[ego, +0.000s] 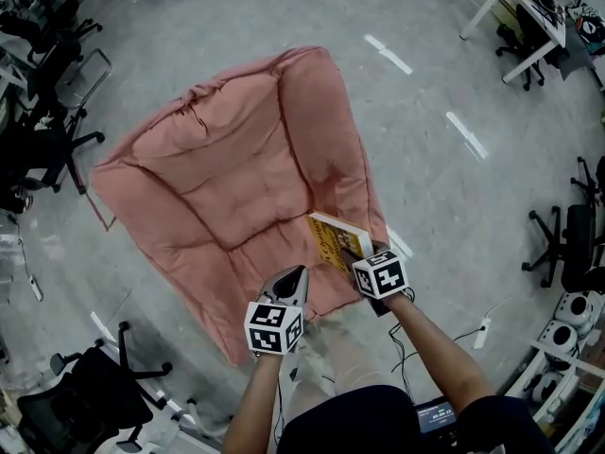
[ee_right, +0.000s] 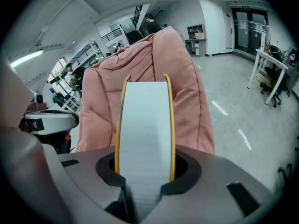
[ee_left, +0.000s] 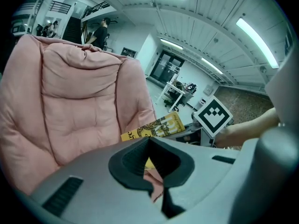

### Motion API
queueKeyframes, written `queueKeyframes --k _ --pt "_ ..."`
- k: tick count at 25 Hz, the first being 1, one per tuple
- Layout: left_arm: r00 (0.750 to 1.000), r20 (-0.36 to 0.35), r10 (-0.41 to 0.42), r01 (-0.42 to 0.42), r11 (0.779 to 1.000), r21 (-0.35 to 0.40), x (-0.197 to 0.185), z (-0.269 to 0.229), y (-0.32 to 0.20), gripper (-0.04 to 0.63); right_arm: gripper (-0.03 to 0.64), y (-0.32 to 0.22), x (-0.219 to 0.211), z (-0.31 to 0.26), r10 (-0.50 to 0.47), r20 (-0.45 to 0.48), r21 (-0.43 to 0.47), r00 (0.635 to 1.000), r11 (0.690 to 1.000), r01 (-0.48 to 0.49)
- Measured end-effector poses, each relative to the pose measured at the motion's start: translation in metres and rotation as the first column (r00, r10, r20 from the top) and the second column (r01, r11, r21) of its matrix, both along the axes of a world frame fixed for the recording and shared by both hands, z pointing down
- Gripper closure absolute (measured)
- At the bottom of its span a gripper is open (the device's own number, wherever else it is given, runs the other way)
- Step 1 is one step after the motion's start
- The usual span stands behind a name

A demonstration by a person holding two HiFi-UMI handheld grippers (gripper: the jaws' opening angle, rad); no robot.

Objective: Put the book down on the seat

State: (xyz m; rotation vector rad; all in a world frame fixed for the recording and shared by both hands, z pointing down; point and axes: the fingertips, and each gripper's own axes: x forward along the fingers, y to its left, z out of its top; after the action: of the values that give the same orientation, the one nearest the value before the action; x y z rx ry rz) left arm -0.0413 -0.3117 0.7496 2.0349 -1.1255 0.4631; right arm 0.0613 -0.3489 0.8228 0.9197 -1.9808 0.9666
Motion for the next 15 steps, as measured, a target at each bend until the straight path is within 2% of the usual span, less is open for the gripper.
queueKeyframes --k 7,15 --pt "1.0 -0.008 -0.009 0.009 1.0 -0.023 0.002 0.006 0.007 0.591 0.465 0.003 0.007 0.025 0.007 -0.058 -0.021 0.998 1.0 -0.008" --pt "1.0 -0.013 -0.02 0.02 0.999 -0.042 0.001 0.014 0.01 0.591 0.465 -0.001 0.013 0.039 0.028 -0.069 -0.043 0.997 0.999 -0.031"
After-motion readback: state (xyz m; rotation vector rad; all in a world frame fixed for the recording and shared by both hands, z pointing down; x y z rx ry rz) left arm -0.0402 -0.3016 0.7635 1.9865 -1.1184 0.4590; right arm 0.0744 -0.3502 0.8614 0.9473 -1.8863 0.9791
